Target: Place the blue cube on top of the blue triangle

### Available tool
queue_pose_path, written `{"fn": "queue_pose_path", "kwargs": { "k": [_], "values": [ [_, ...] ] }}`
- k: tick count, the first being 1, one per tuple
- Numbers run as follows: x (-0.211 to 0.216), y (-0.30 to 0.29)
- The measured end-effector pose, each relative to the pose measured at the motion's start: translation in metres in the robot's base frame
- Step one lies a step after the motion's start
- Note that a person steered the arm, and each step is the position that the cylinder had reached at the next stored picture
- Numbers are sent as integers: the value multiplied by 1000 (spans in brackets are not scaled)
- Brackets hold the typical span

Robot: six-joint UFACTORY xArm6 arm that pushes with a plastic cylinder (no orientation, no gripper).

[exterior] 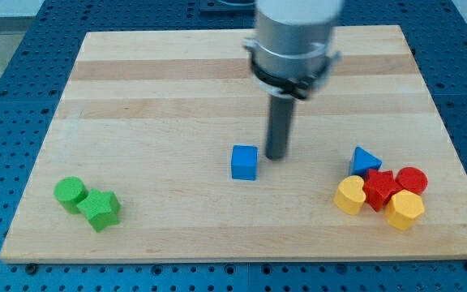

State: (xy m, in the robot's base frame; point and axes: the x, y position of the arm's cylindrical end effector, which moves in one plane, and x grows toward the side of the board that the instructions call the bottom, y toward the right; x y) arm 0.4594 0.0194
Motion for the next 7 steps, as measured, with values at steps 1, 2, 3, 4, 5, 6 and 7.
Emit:
{"fn": "queue_pose_path", "kwargs": {
  "k": [1, 2, 3, 4, 5, 6, 7],
  "values": [
    [-4, -75],
    [27, -149],
    [59, -175],
    [61, -124],
    [24, -98],
    [14, -82],
    [10, -67]
  ]
}}
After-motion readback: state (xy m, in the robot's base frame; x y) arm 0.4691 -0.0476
